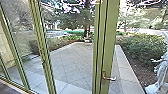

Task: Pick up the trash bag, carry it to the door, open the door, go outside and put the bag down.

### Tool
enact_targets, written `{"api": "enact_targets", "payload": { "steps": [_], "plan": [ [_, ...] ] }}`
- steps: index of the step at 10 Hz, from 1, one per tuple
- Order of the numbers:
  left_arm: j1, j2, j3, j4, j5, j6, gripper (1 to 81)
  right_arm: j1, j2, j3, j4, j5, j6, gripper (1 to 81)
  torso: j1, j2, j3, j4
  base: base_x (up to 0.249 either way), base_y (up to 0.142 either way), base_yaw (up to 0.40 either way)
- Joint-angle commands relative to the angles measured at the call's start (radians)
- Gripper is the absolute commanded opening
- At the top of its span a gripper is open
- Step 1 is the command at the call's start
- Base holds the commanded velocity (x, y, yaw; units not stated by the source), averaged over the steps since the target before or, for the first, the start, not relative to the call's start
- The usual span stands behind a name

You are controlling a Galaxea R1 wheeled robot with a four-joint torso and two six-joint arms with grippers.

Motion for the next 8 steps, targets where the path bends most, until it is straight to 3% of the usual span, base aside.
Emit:
{"api": "enact_targets", "payload": {
  "steps": [1, 5, 8],
  "plan": [
    [-0.055, 0.01, -0.005, -0.006, 0.069, 0.005, 1.0, 0.048, -0.23, 0.272, -0.001, 0.006, 0.007, 81.1, 0.0, 0.0, 0.0, 0.0, 0.0, 0.0, 0.0],
    [-0.055, 0.039, -0.034, -0.008, 0.073, 0.008, 1.0, 0.088, -0.399, 0.466, 0.011, 0.006, 0.009, 81.1, 0.0, 0.0, 0.0, 0.0, 0.0, 0.0, 0.0],
    [-0.055, 0.078, -0.099, -0.011, 0.076, 0.011, 1.0, 0.152, -0.529, 0.591, 0.065, -0.003, 0.009, 81.1, 0.0, 0.0, 0.0, 0.0, 0.0, 0.0, 0.0]
  ]
}}
